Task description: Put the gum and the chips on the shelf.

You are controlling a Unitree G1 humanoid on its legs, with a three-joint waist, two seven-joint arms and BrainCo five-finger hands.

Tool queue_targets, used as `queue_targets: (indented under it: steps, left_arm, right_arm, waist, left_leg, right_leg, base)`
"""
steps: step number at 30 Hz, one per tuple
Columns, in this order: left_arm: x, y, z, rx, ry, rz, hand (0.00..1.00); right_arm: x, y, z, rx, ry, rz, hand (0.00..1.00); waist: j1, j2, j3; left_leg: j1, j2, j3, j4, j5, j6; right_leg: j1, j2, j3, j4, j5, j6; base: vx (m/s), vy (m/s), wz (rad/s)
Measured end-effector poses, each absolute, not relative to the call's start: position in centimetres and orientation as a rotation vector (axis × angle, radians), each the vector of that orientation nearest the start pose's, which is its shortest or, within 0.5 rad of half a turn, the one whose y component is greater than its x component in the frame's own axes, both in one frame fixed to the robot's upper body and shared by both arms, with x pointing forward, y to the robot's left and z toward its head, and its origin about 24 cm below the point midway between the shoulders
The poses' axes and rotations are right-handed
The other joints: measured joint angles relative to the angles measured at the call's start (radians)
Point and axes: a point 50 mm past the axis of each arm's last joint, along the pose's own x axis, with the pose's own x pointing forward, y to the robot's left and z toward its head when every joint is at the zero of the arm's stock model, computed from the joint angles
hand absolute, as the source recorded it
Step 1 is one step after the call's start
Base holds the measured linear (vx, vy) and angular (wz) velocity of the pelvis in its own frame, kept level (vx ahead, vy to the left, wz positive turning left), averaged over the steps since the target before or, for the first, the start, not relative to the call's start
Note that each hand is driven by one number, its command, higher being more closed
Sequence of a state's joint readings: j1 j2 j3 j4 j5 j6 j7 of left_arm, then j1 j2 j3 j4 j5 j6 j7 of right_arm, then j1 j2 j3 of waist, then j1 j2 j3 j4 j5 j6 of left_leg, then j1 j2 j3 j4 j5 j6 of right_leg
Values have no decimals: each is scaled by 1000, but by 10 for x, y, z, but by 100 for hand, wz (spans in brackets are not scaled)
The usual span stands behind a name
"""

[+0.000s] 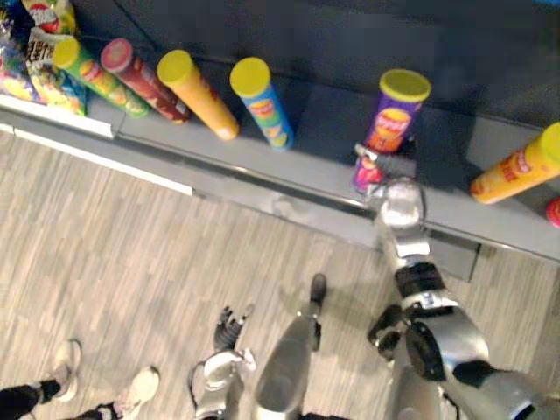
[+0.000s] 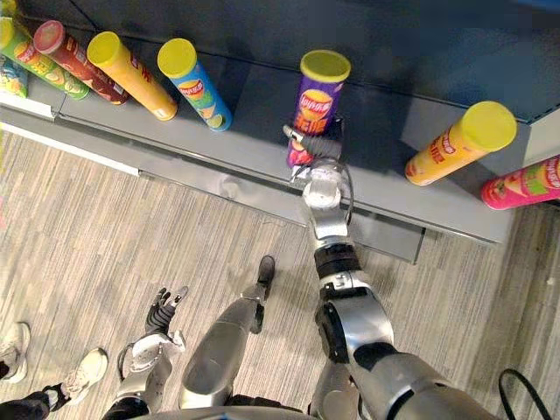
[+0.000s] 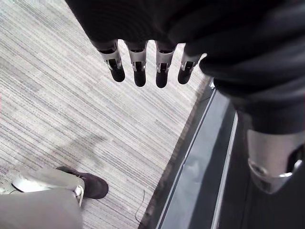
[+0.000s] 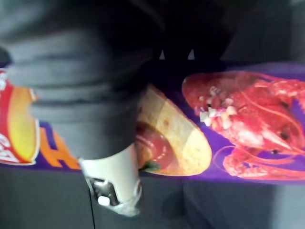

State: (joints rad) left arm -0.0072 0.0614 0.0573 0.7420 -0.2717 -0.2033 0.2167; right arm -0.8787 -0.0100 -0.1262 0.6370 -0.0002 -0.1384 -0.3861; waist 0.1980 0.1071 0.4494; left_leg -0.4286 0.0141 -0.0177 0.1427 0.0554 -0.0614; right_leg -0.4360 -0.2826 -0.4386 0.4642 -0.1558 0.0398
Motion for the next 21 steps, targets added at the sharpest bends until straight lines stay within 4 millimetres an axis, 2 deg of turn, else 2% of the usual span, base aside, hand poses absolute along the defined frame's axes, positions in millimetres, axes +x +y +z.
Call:
queue_targets:
  steps: [4,6,10,15,18,21]
  left_arm:
    - [204,189,-92,-144,514,383,0]
    - [209,188,-90,-155,501,386,0]
    - [215,180,-87,-203,487,387,0]
    - [220,176,-84,-215,475,380,0]
    - [220,172,-83,-228,472,377,0]
    - [226,168,-77,-244,438,367,0]
  right_arm:
    - [390,-141,199,108,-383,-364,100]
    - [390,-144,199,112,-386,-384,100]
    - [389,-145,202,118,-396,-399,100]
    - [381,-139,222,161,-488,-388,100]
    - [381,-138,220,162,-483,-389,100]
    - [377,-134,228,168,-517,-379,100]
  waist:
    - [4,14,13]
    - [4,16,15]
    - [3,25,19]
    - [5,27,20]
    - [4,28,21]
    - [4,31,22]
  left_leg:
    - [-40,0,-4,1,9,-4]
    - [-49,-1,-4,1,13,-3]
    - [-59,-1,-6,2,15,-2]
    - [-96,1,-1,19,10,-6]
    - [-103,1,3,28,5,-8]
    - [-130,8,21,48,-3,-6]
  right_leg:
    - [-47,-9,-6,28,-10,-8]
    - [-58,-13,-8,39,-14,-9]
    - [-69,-16,-13,45,-18,-11]
    - [-102,-22,-17,65,-24,-16]
    - [-105,-29,-21,76,-33,-17]
    - [-124,-36,-25,98,-45,-19]
  base:
    - [-7,-58,6]
    - [6,-58,5]
    - [21,-59,3]
    - [21,-51,3]
    - [12,-53,5]
    - [-17,-66,8]
